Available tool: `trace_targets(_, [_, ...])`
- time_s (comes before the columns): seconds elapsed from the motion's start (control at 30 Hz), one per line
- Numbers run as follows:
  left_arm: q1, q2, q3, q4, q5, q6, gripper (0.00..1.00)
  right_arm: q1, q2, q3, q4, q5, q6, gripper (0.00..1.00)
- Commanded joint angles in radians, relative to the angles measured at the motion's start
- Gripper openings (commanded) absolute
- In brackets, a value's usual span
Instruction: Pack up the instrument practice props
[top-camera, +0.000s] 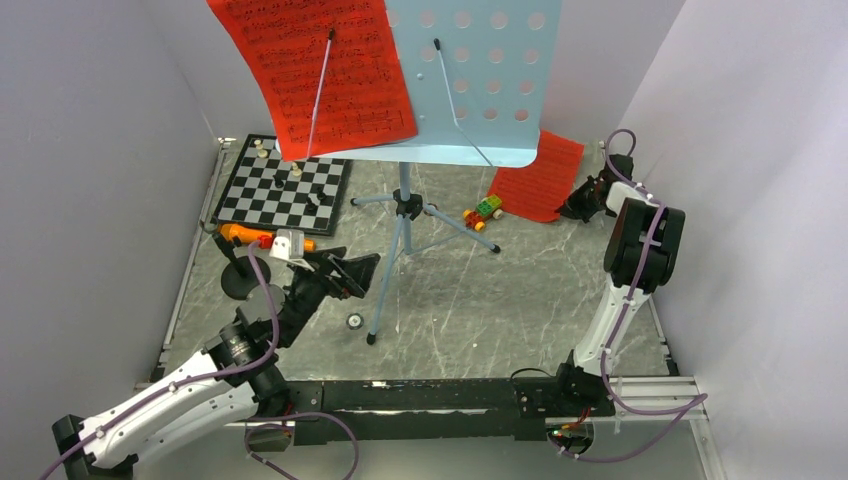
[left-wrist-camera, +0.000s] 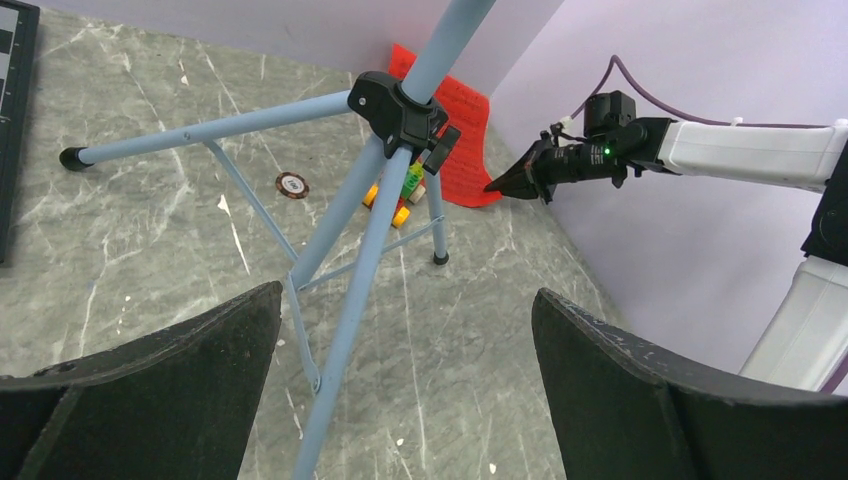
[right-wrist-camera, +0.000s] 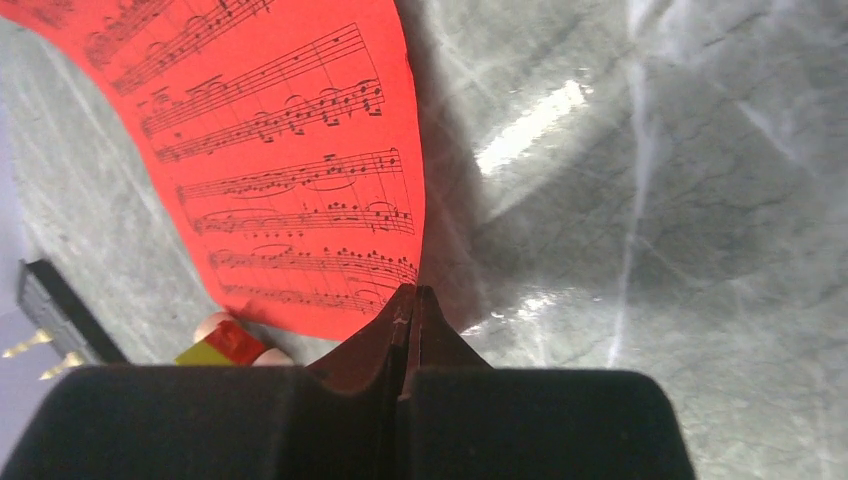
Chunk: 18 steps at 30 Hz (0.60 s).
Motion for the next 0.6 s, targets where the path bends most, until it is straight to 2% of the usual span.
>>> trace_targets(0.0, [-0.001, 0.009, 0.001, 0.026, 0.013, -0.011, 0.99, -0.003, -0.046, 0.025, -0.069, 0.112, -0.083, 0.00])
trace_targets(0.37, [0.000, 0.027, 0.001, 0.031, 0.023, -0.006, 0.99, -0.002, -0.092, -0.025, -0.120, 0.233, -0.158, 0.00])
trace_targets(0.57, [0.000, 0.033, -0.001, 0.035, 0.035, -0.003, 0.99, -0.003, -0.157, -0.110, -0.144, 0.320, -0.185, 0.00])
